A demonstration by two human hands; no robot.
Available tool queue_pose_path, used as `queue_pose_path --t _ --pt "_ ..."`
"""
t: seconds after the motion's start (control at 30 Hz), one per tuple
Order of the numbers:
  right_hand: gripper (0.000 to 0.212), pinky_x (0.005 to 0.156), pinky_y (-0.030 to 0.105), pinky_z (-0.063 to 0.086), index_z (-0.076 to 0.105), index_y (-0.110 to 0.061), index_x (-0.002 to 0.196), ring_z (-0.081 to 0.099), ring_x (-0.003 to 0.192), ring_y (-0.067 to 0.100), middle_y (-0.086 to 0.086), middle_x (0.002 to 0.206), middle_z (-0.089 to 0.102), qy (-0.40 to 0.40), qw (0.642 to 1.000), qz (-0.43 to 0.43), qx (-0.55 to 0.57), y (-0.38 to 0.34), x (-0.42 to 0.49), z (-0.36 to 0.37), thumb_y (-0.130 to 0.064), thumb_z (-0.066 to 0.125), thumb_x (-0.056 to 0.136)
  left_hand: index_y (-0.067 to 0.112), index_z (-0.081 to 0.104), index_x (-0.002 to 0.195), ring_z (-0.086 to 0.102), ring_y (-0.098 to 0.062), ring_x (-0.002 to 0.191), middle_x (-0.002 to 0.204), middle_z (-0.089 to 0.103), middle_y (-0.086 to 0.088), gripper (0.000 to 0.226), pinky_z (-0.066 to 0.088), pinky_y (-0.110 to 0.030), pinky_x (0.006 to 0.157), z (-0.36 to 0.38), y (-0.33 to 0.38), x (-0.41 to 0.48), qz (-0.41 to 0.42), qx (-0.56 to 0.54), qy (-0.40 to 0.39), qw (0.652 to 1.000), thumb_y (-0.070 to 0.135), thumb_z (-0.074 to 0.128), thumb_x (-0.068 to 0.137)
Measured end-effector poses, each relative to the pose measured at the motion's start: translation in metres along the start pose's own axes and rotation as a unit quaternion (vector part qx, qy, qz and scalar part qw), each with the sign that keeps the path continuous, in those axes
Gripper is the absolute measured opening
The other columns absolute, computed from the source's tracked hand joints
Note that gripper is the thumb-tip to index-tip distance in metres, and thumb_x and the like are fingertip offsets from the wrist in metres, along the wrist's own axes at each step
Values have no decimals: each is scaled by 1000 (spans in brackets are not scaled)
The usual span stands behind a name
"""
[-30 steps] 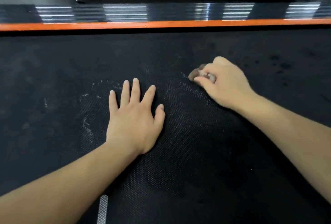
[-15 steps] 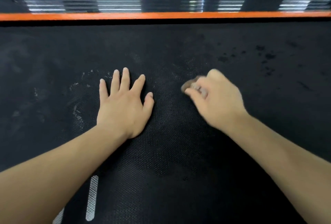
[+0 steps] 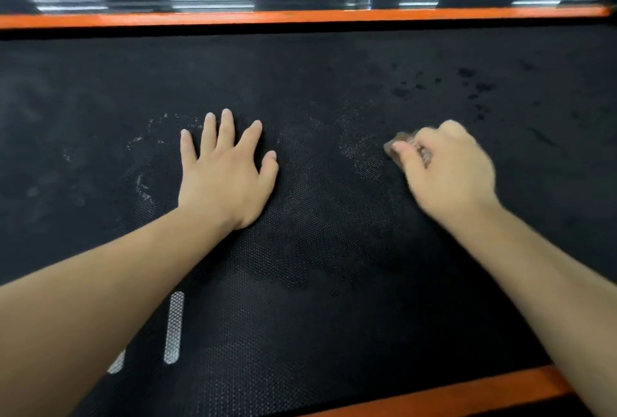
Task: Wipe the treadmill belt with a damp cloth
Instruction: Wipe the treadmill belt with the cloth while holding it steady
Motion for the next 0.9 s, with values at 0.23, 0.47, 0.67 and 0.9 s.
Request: queue_pose_path --t 0.23,0.47,0.67,0.9 --pt "39 59 31 39 64 -20 75 55 69 28 -2 75 45 -39 997 -49 49 3 -33 -13 -51 49 93 24 46 148 11 -32 156 166 25 -14 47 0 -60 124 -11 19 -5 60 -7 57 997 33 37 103" --pt "33 56 30 38 67 -19 77 50 63 24 -1 73 43 -77 975 -178 109 -16 -80 -21 -48 57 90 27 25 157 -8 -27 157 171 2 -12 60 -8 -54 124 12 65 -22 -18 -61 0 998 49 29 101" --pt "35 53 32 40 63 -18 74 50 63 26 -2 74 40 -45 985 -146 82 -11 -79 -20 -48 55 89 34 14 162 -12 -29 156 170 -3 -14 62 -10 -54 124 10 70 -25 -14 -16 -6 1000 50 20 102" --pt "40 59 36 48 63 -16 79 56 70 32 4 80 46 -25 997 -50 45 37 -38 -18 -51 48 92 36 13 162 -11 -25 157 171 -1 -10 62 -9 -52 125 9 71 -24 -23 -4 -16 1000 53 20 102"
Point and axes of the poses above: each hand's wrist, its own x-axis towards the middle knuckle, its own z-axis out of the palm, y = z × x, the point moved 7 cm from there along x, towards the middle knuckle
